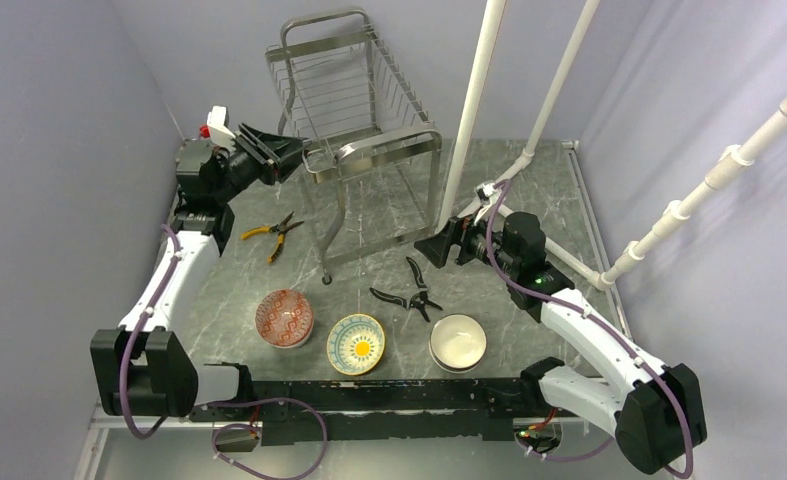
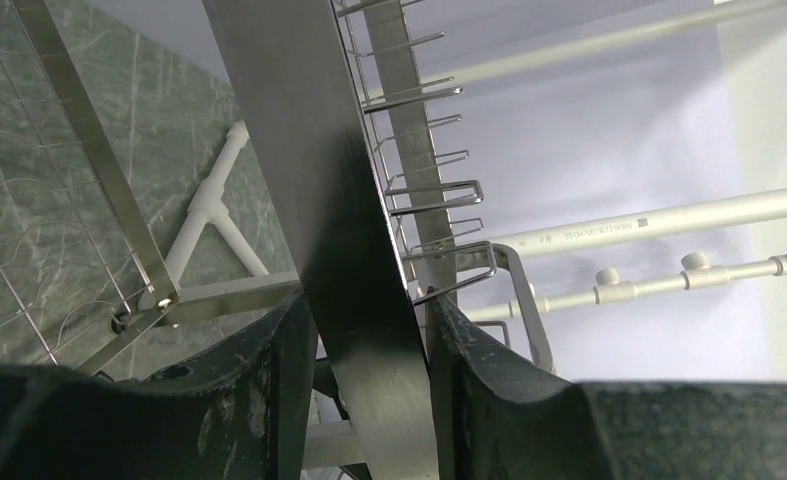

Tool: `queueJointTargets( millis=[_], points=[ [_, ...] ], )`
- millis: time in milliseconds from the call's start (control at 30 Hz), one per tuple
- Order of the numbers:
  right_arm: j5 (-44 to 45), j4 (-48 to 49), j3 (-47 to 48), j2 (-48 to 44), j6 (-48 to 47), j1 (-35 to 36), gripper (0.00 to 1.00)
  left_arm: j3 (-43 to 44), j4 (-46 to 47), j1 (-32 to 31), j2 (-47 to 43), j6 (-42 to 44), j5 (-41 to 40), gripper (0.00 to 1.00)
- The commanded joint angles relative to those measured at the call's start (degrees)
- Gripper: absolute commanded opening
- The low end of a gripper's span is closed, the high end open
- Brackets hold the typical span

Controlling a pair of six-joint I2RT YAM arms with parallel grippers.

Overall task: Load the bowls into the dish rack
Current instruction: Adjust the dish rack at the center of the board, then pick up the bowl from the center of the board.

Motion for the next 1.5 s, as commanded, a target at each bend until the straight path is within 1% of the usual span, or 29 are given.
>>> queueJointTargets(
  millis=[0,33,100,133,167,267,300,433,633,767,900,1100,1300,1400,1467],
  points=[
    [0.66,1.00,2.37,0.07,-0.25,0.31,0.99,-0.60,2.68,-2.05,-4.36,2.69,-2.26,0.29],
    [0.69,1.00,2.29,0.01,-0.22,0.27,0.99,-0.63,1.54,-2.55,-4.86,3.36,-2.92,0.27],
    [0.85,0.92,2.28,-0.10,-0.23,0.25,0.99,-0.76,-0.91,-3.42,-6.29,5.17,-4.84,0.28],
    [0.94,0.85,2.33,-0.10,-0.26,0.25,0.99,-0.66,-2.62,-3.69,-7.06,6.44,-5.99,0.33],
    [0.97,0.83,2.31,-0.17,-0.27,0.26,0.99,-0.38,-4.69,-3.81,-7.96,7.84,-7.11,0.41],
    [1.01,0.86,2.23,-0.11,-0.30,0.29,0.99,0.72,-12.22,-3.79,-9.52,11.83,-10.87,0.86],
    [0.97,0.91,2.19,-0.04,-0.32,0.32,0.99,1.03,-14.60,-3.78,-9.86,12.83,-11.89,0.93],
    [0.96,1.01,1.99,0.07,-0.30,0.27,0.99,0.61,-20.69,-3.78,-10.50,15.29,-13.75,0.94],
    [0.96,0.58,1.96,0.03,-0.78,0.28,1.00,-4.42,-21.94,-3.82,-12.79,16.19,-14.12,0.94],
    [1.19,-0.18,1.79,0.20,-1.07,0.25,1.00,-7.73,-23.95,-3.82,-16.89,18.99,-15.35,0.94],
    [1.41,-1.68,1.71,0.25,-1.47,0.27,1.00,-9.77,-31.45,-3.78,-21.08,25.68,-19.10,0.94],
    [-1.04,-4.98,1.33,0.86,-2.43,0.28,1.00,-11.62,-43.74,-3.76,-24.41,31.70,-24.84,0.94],
    [-3.38,-8.53,0.67,1.70,-3.11,0.79,1.00,-15.00,-50.55,-3.74,-26.94,32.47,-27.53,0.93],
    [-3.36,-11.00,0.72,1.87,-3.11,2.44,1.00,-16.55,-50.79,-3.71,-28.32,32.20,-27.38,0.92],
    [-2.15,-12.18,0.75,1.79,-3.18,4.81,0.99,-17.56,-50.58,-3.74,-29.12,31.89,-27.77,0.92]
  ],
)
